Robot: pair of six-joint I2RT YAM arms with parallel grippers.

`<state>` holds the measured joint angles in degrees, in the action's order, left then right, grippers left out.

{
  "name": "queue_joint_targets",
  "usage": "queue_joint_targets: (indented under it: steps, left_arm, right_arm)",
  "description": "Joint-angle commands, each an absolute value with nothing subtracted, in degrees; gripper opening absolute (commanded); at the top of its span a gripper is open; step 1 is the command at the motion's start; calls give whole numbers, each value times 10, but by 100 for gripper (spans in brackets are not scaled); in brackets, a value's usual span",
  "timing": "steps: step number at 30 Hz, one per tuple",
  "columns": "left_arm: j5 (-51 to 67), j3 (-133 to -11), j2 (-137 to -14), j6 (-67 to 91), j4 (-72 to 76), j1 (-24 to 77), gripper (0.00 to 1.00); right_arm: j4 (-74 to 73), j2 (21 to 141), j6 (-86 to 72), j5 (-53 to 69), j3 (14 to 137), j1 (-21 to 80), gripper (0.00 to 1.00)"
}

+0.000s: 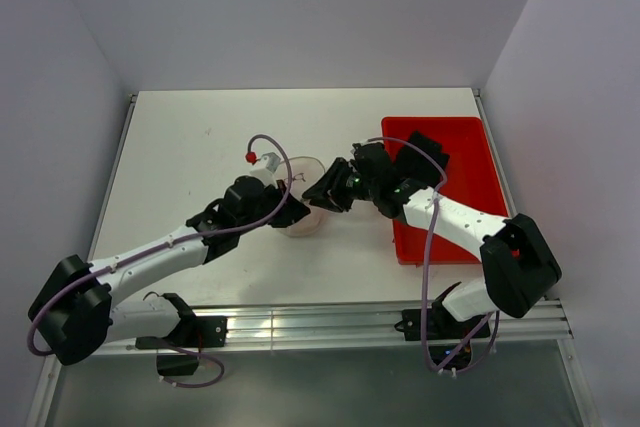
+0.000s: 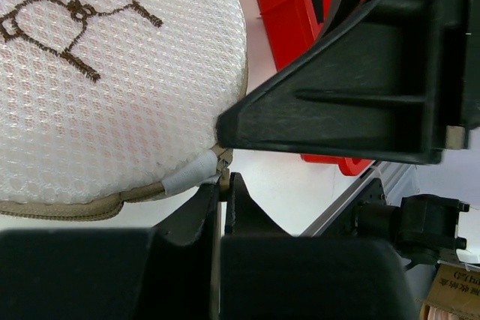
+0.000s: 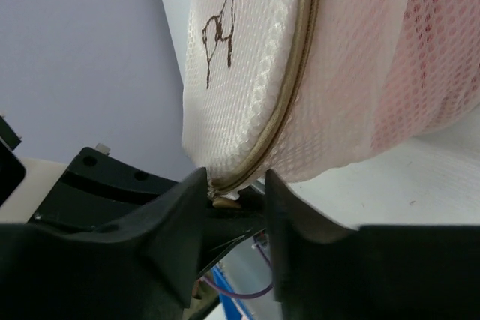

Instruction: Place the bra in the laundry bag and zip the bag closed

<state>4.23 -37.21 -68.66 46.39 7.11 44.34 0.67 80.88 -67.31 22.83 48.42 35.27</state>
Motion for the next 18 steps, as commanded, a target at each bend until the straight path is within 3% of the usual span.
queue_joint_targets:
  steps: [1, 2, 5, 8, 18]
  left_arm:
    - [46, -371, -660, 466, 98, 446, 0]
    - [46, -372, -658, 465, 96, 446, 0]
    - [45, -371, -653, 461, 88, 446, 0]
    - [37, -367, -647, 460, 72, 446, 0]
    - [32, -339, -621, 464, 25, 398, 0]
  right_arm:
    - [38, 821, -686, 216, 499, 355, 37]
    - [36, 828, -685, 215, 503, 355, 26]
    - [24, 839, -679, 209, 517, 354, 7]
    - [12, 844, -671, 207, 524, 351, 0]
    - [-34, 824, -628, 217, 536, 294, 0]
